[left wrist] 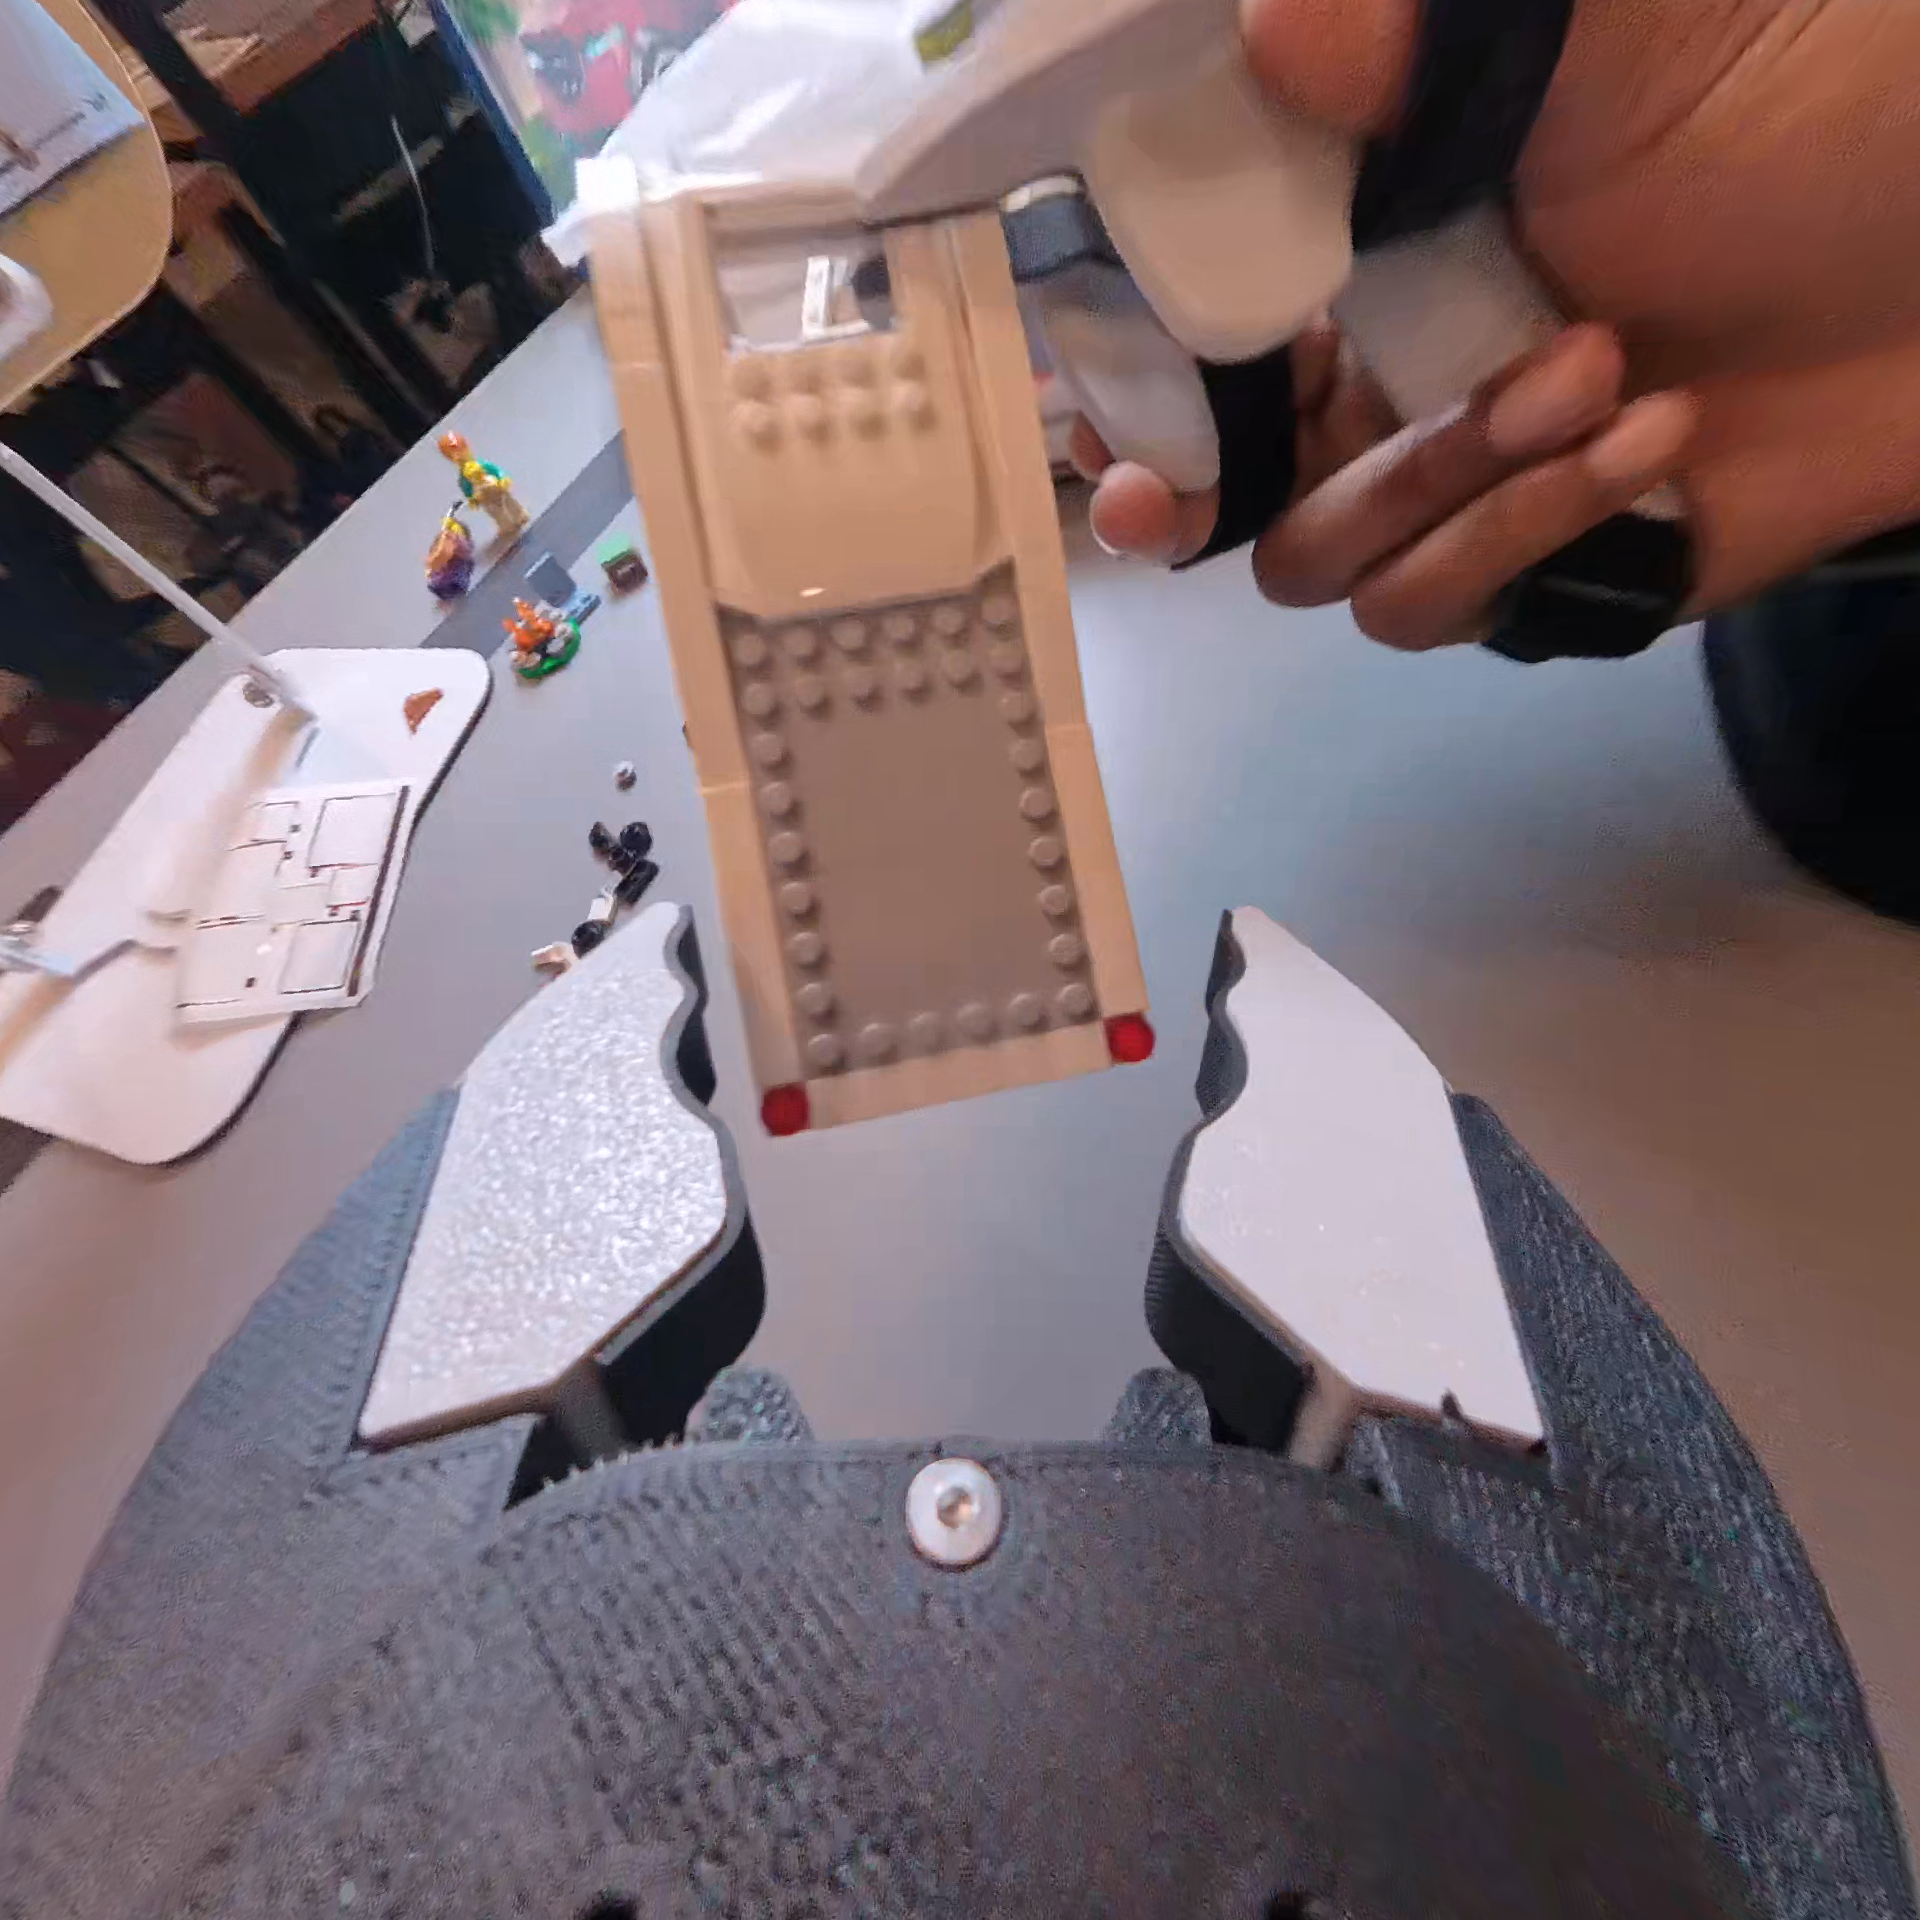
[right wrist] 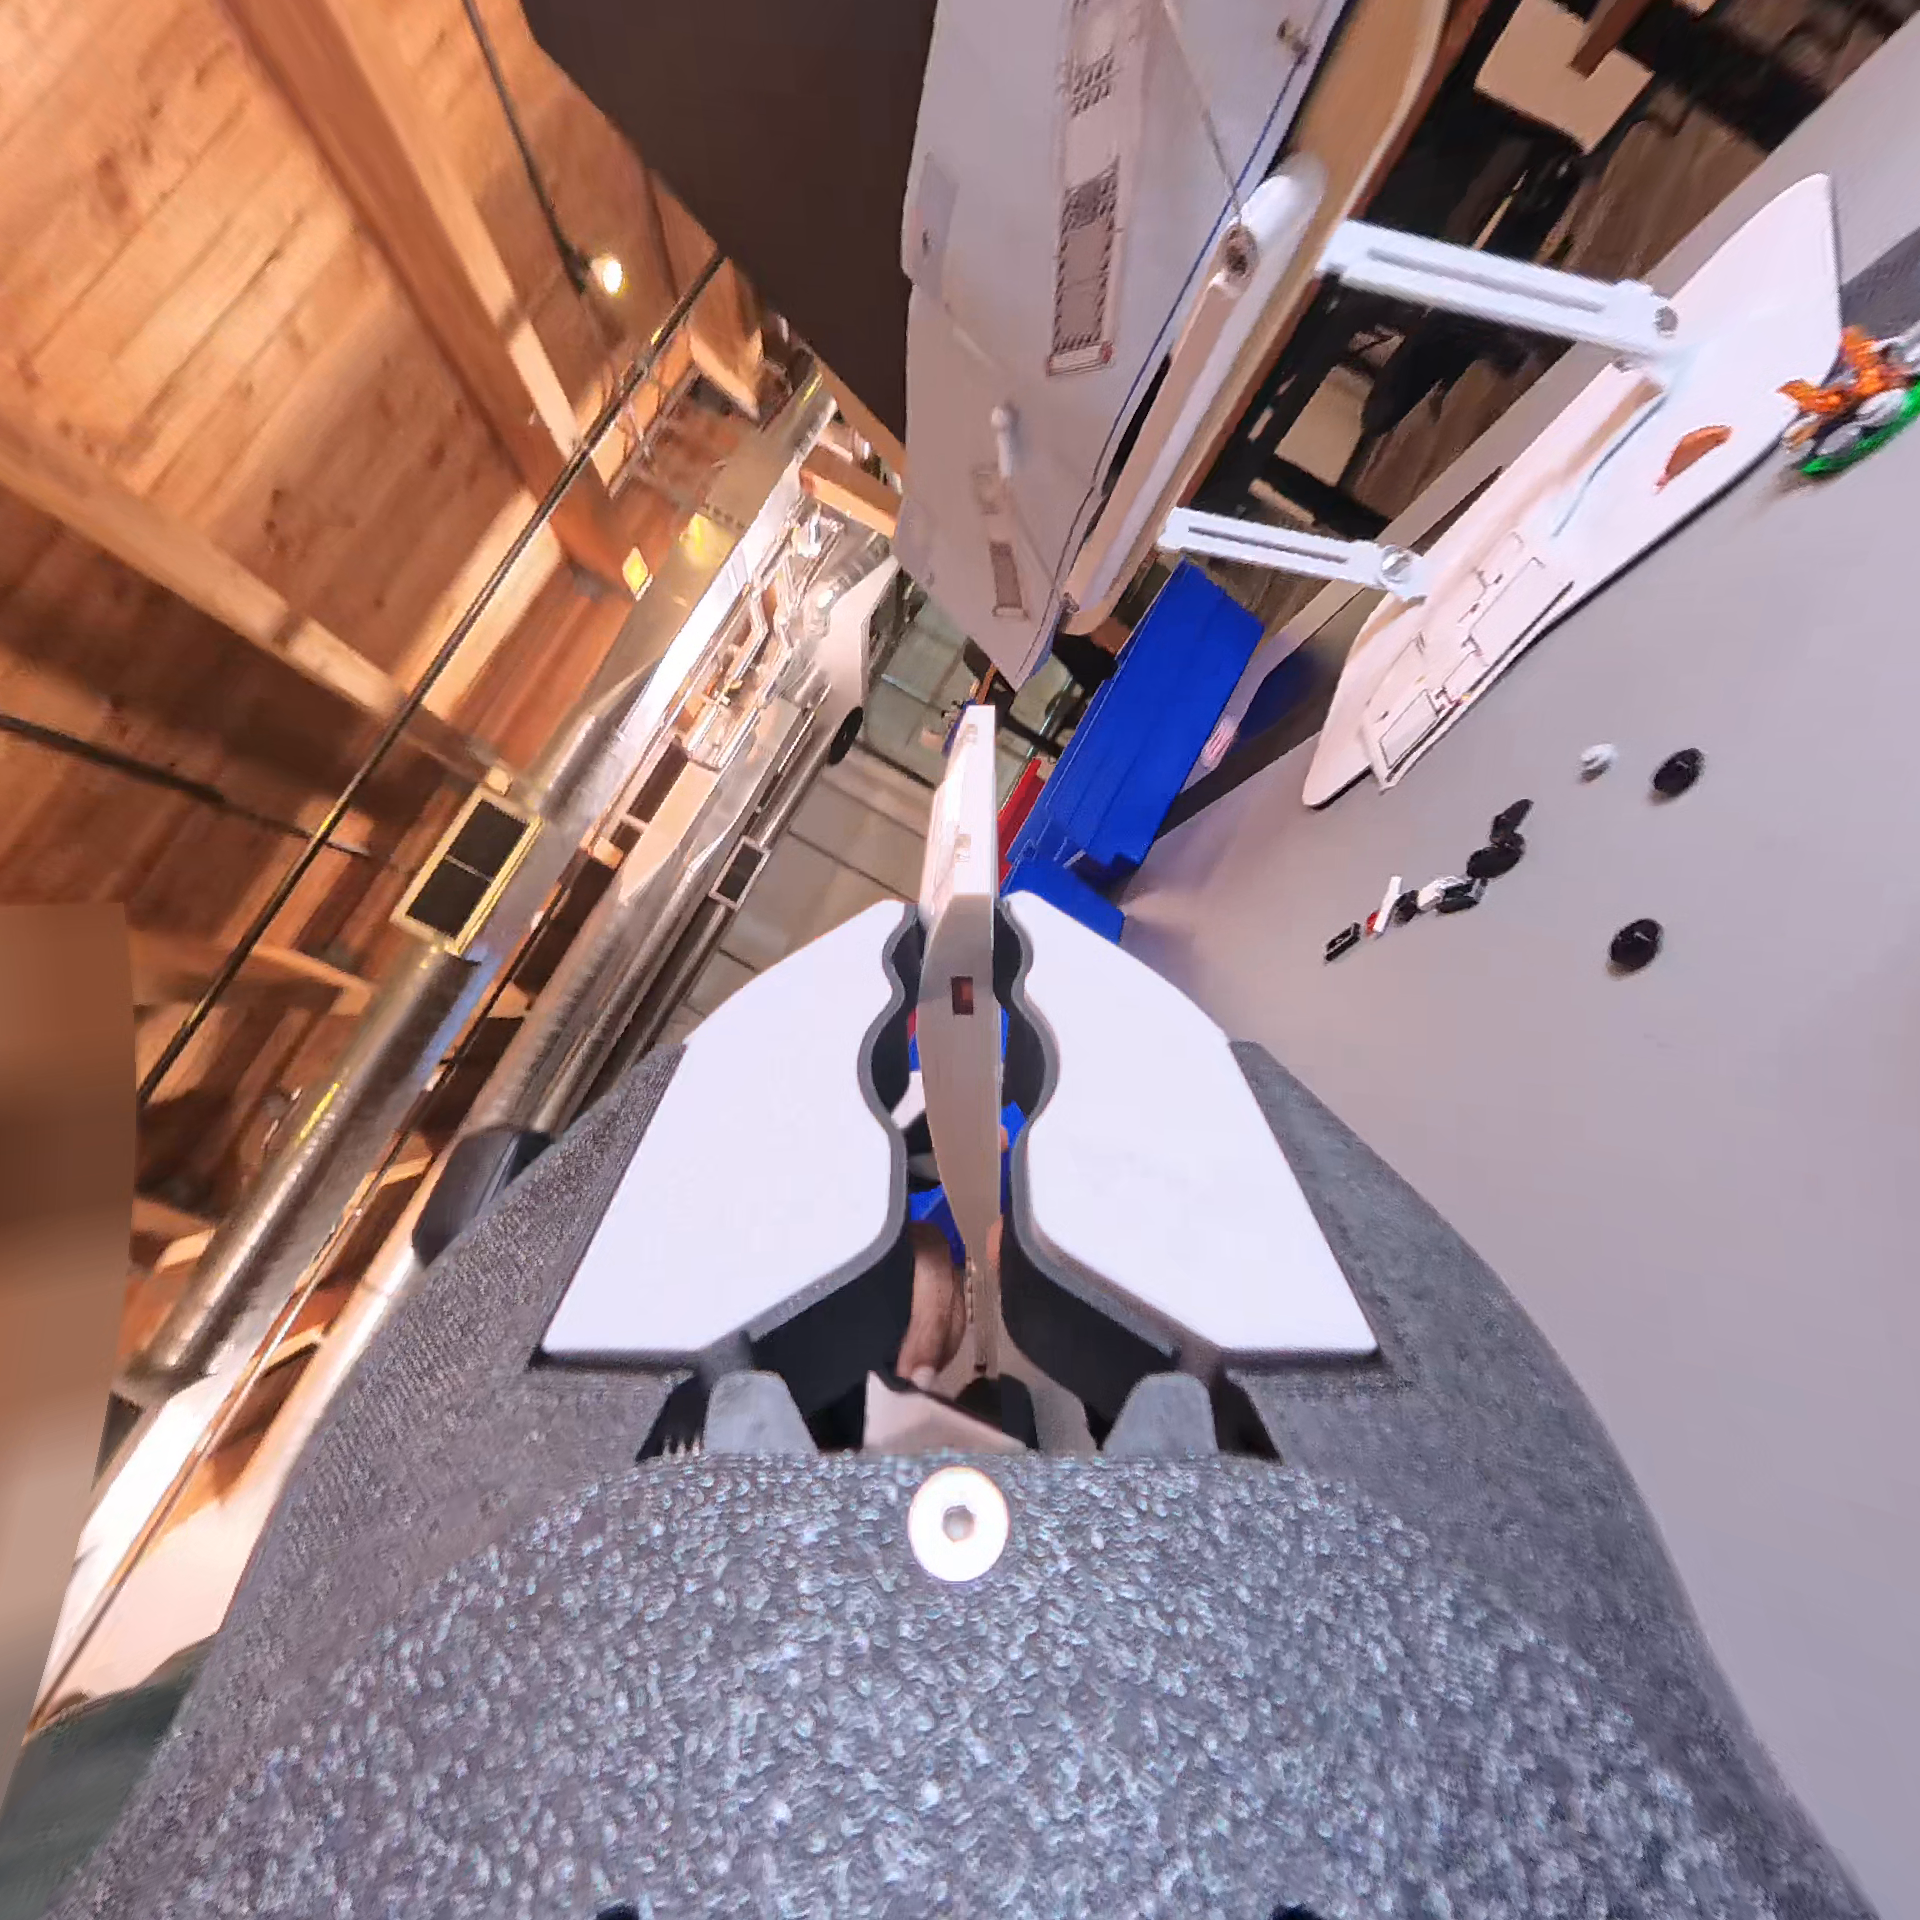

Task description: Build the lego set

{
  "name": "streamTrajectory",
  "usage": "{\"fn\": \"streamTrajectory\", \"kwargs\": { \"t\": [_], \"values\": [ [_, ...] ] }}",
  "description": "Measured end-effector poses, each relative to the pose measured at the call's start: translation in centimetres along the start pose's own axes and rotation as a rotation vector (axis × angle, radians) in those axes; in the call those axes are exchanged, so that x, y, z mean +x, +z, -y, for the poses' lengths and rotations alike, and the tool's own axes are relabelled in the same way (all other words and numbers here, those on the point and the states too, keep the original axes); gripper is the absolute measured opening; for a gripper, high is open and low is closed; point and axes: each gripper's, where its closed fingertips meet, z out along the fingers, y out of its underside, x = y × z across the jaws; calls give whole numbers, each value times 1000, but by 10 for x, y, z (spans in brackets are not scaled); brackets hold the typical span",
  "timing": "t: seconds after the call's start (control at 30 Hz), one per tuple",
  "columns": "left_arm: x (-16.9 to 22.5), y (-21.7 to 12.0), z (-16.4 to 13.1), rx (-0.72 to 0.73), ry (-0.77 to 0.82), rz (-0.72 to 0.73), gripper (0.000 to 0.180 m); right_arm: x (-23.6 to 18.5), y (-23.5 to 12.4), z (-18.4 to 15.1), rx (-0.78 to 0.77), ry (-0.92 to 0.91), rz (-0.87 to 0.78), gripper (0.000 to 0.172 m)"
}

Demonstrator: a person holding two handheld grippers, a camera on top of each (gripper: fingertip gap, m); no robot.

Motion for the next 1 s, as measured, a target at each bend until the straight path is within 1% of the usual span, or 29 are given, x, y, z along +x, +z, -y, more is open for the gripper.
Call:
{"fn": "streamTrajectory", "kwargs": {
  "t": [0.07,0.1,0.13,0.17,0.2,0.27,0.3,0.37,0.4,0.43,0.47,0.53,0.6,0.67,0.73,0.8,0.83,0.87,0.93,1.0],
  "values": [
    [0,10,-6,-53,59,81,94,0,1,-5,10,4,-12,12],
    [-5,11,-9,-79,105,121,85,-1,2,-7,9,-2,-14,13],
    [-11,12,-11,-97,137,151,82,-3,2,-9,7,-17,-14,13],
    [-15,10,-12,-99,146,159,80,-4,2,-9,-2,-31,-15,13],
    [-16,9,-12,-92,136,132,79,-4,3,-11,-23,-47,-19,13],
    [-15,4,-15,-97,117,54,79,-1,3,-18,-120,-142,-39,14],
    [-14,1,-18,-96,117,0,79,3,1,-25,-201,-200,-60,16],
    [-5,-8,-31,-140,41,-203,79,11,-8,-44,-412,-319,-86,24],
    [-2,-13,-35,-133,38,-284,79,17,-16,-54,-518,-383,-103,29],
    [5,-20,-45,-173,41,-389,79,23,-26,-67,-633,-436,-113,33],
    [9,-26,-53,-209,47,-458,78,29,-35,-80,-743,-472,-128,36],
    [16,-32,-66,-262,93,-551,78,40,-52,-103,-934,-542,-153,40],
    [21,-30,-78,-312,143,-601,78,51,-65,-116,-1074,-635,-196,41],
    [24,-26,-86,-341,160,-626,78,66,-74,-117,-1155,-771,-279,39],
    [23,-20,-94,-360,171,-621,77,67,-79,-118,-1207,-832,-302,40],
    [23,-18,-95,-358,169,-619,77,70,-78,-113,-1203,-912,-329,42],
    [22,-18,-96,-361,173,-611,77,69,-73,-110,-1176,-946,-323,45],
    [20,-16,-96,-363,184,-589,78,63,-62,-105,-1105,-976,-294,46],
    [13,-14,-92,-333,162,-541,88,43,-32,-89,-909,-1032,-218,49],
    [9,-19,-74,-228,106,-529,86,25,1,-61,-693,-1130,-187,52]
  ]
}}
